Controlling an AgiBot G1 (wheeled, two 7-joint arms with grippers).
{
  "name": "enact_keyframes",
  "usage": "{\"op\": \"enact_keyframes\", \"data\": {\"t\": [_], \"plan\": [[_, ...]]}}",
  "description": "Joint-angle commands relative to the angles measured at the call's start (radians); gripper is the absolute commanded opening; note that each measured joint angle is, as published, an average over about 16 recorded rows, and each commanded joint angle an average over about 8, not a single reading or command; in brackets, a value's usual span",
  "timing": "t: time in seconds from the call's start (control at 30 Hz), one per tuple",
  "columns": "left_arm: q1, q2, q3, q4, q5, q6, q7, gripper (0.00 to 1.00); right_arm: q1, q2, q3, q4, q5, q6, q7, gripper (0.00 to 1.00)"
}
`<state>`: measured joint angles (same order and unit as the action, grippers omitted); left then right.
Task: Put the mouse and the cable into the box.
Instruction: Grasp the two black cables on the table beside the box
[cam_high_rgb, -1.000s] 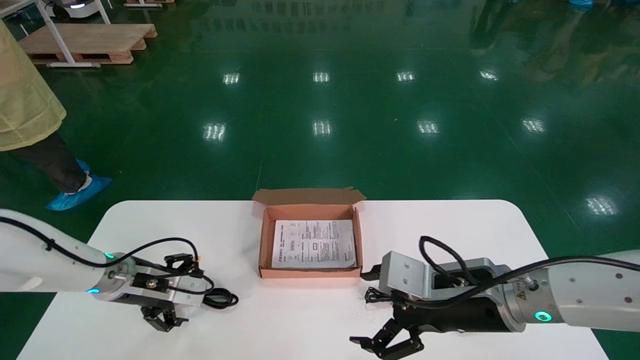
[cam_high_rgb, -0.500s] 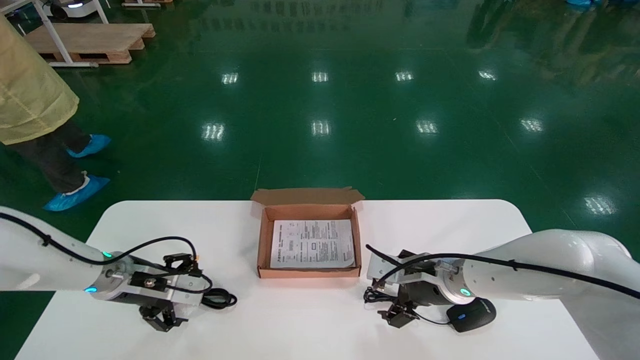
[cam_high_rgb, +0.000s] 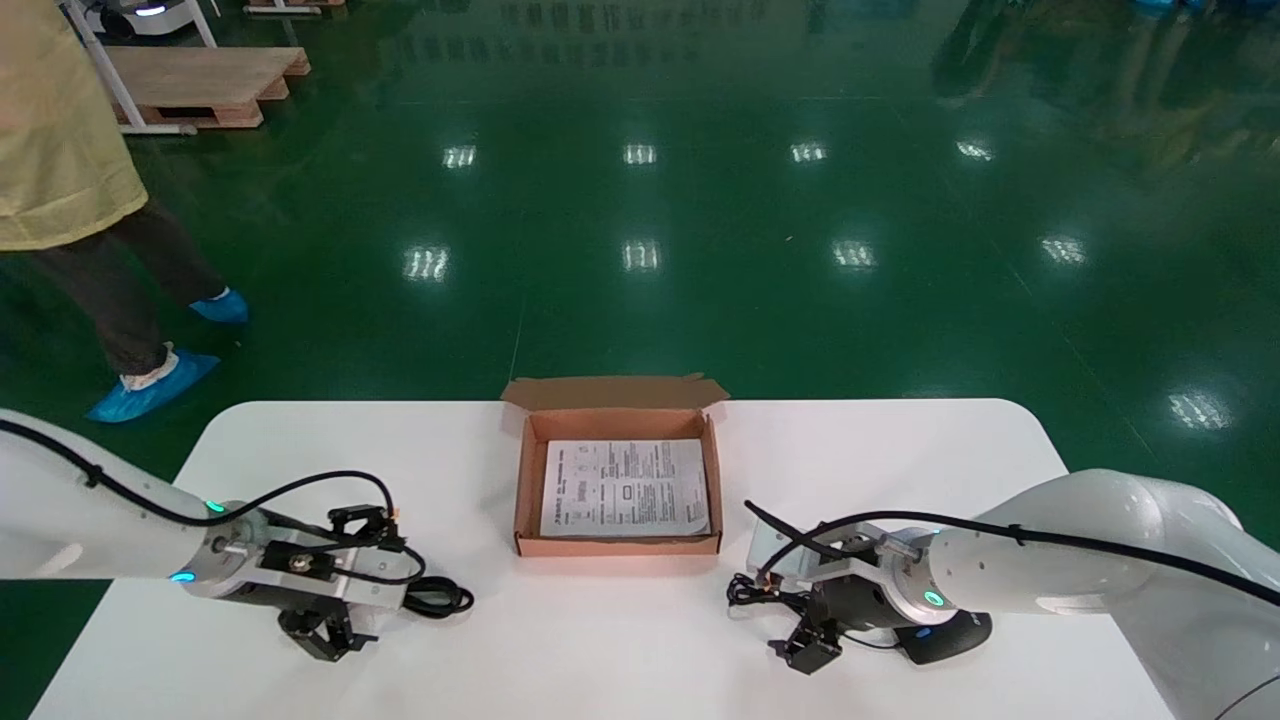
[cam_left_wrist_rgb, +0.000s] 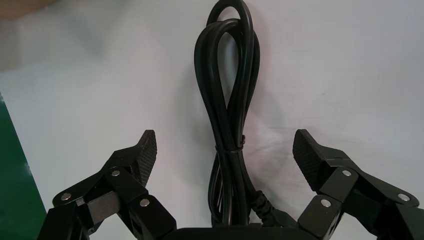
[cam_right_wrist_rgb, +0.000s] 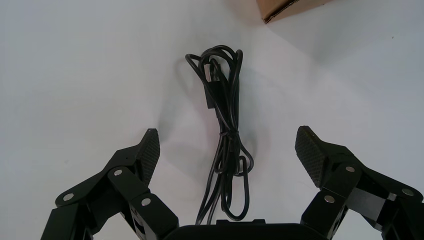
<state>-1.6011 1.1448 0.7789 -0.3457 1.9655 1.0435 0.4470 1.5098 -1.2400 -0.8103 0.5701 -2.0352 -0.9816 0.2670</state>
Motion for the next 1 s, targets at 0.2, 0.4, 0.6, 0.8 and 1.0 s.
{"op": "enact_keyframes", "data": {"t": [0.2, 0.4, 0.6, 0.8, 1.0], "plan": [[-0.001, 0.001, 0.000, 0.003, 0.000, -0.001, 0.002, 0.00, 0.002, -0.001, 0.002, -0.007, 0.005, 0.000, -0.001, 0.01], [0.000, 0.000, 0.000, 0.000, 0.000, -0.001, 0.001, 0.00, 0.001, 0.001, 0.001, 0.000, 0.004, -0.002, -0.001, 0.00], [0.000, 0.000, 0.000, -0.001, 0.000, -0.001, 0.000, 0.00, -0.001, 0.002, 0.001, 0.005, 0.002, -0.003, -0.001, 0.00], [0.000, 0.000, 0.000, -0.002, 0.000, 0.000, -0.001, 0.00, -0.001, 0.003, 0.000, 0.008, 0.002, -0.003, -0.001, 0.00], [0.001, -0.001, 0.000, -0.003, 0.000, 0.000, -0.001, 0.00, -0.001, 0.003, 0.000, 0.010, 0.001, -0.004, -0.001, 0.00]]}}
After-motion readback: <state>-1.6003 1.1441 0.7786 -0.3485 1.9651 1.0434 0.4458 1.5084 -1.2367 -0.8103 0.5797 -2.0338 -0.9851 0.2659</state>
